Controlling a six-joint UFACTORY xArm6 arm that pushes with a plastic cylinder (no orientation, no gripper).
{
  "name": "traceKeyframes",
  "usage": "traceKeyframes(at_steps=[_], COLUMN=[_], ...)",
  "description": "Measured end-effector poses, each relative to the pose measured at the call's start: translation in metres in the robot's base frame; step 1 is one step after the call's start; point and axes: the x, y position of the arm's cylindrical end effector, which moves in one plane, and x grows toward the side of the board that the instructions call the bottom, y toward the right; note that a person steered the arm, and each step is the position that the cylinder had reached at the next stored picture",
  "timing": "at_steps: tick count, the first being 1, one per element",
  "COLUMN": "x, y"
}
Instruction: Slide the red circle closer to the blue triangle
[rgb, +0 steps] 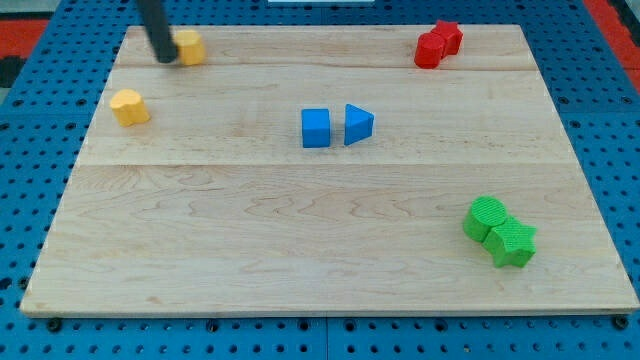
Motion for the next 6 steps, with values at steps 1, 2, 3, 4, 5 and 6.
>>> traceKeyframes(at_steps=[1, 2, 3, 4, 5, 6], x=[0.007, 0.031, 0.032, 0.032, 0.032, 0.032], y=[0.001, 0.024, 0.091, 0.123, 0.147, 0.154])
